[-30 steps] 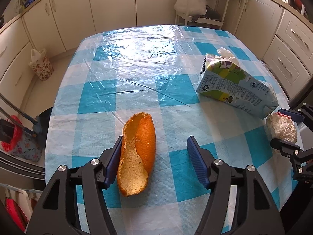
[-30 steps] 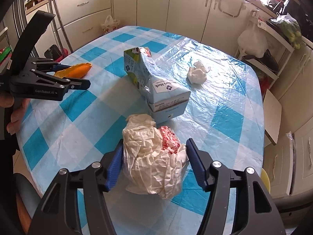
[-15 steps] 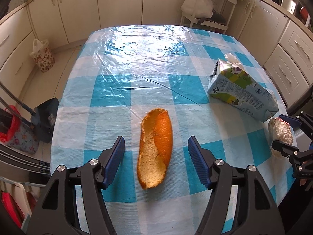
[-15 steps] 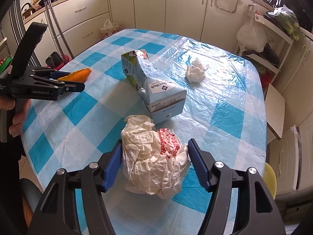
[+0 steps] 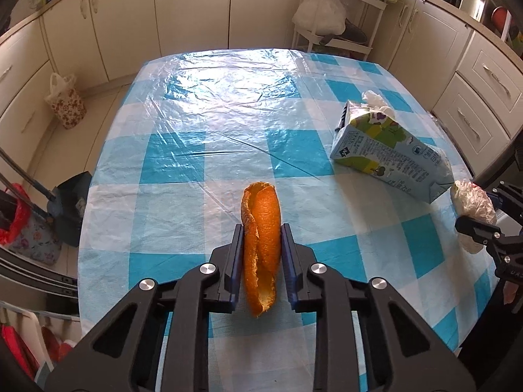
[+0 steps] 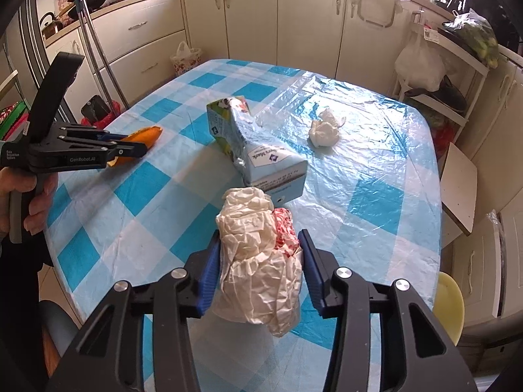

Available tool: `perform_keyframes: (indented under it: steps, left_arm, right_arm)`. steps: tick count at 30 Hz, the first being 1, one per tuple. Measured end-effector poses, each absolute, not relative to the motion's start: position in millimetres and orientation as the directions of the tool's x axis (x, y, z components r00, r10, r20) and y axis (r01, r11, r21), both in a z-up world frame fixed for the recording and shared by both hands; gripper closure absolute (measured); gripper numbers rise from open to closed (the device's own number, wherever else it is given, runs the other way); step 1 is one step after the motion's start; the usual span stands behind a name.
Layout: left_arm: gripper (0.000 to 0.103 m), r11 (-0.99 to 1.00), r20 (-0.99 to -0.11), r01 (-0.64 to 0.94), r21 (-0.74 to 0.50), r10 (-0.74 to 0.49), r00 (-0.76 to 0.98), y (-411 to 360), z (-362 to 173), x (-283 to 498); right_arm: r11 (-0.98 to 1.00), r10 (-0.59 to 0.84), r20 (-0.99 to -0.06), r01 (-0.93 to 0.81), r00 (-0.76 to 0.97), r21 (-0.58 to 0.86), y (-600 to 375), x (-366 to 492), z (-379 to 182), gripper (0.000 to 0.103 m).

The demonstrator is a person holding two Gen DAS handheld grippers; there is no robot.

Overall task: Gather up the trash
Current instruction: 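Carry the orange peel and plastic bag over the yellow bucket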

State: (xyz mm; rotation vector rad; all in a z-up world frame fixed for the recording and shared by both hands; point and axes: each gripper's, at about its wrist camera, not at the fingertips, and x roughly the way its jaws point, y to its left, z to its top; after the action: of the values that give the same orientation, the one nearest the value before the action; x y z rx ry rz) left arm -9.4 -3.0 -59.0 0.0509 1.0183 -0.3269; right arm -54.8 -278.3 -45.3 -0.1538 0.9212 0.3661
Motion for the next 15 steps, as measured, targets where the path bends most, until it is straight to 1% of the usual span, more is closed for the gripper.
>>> perform_keyframes:
  steps: [2,5,6,7,10,14,15]
  left_arm:
    - [0.082,0.946,-0.842,0.306,-0.105,-0.248,0.48,-7.0,-59.1,-10.4]
    - [0.08,0.947,-0.848,0.311,-0.083,-0.231,0.478,-11.3,-62.8,-12.5]
    - [0.08,0.947,-0.849,0.31,-0.08,-0.228,0.476,-11.8,-63.3,-12.9]
    - [0.077,0.948,-0.85,0.307,-0.077,-0.224,0.477,-11.7,-63.4,-12.8]
    - [0.073,0.95,-0.852,0.303,-0.068,-0.213,0.479,-9.9,-63.7,-12.3]
    - [0.072,0.951,-0.852,0.304,-0.056,-0.204,0.482,-11.5,-63.8,-12.3]
    - [0.072,0.951,-0.852,0.306,-0.052,-0.202,0.483,-12.4,-63.7,-12.3]
  right_arm:
    - [0.933,0.227,-0.807,-0.359,0.546,0.019,-279.6,-53.1,-47.9,0.057]
    - [0.934,0.209,-0.821,-0.358,0.531,0.006,-276.7,-51.5,-53.7,0.053]
    - [0.933,0.207,-0.823,-0.359,0.529,0.004,-275.7,-51.5,-54.6,0.049]
    - [0.933,0.206,-0.821,-0.359,0.533,0.002,-275.4,-51.6,-54.1,0.045]
    - [0.934,0.206,-0.812,-0.357,0.547,-0.004,-276.2,-52.7,-51.4,0.039]
    - [0.936,0.212,-0.82,-0.353,0.532,0.012,-278.6,-50.6,-54.4,0.04]
    - [0.933,0.221,-0.823,-0.358,0.523,0.023,-278.2,-50.3,-55.5,0.048]
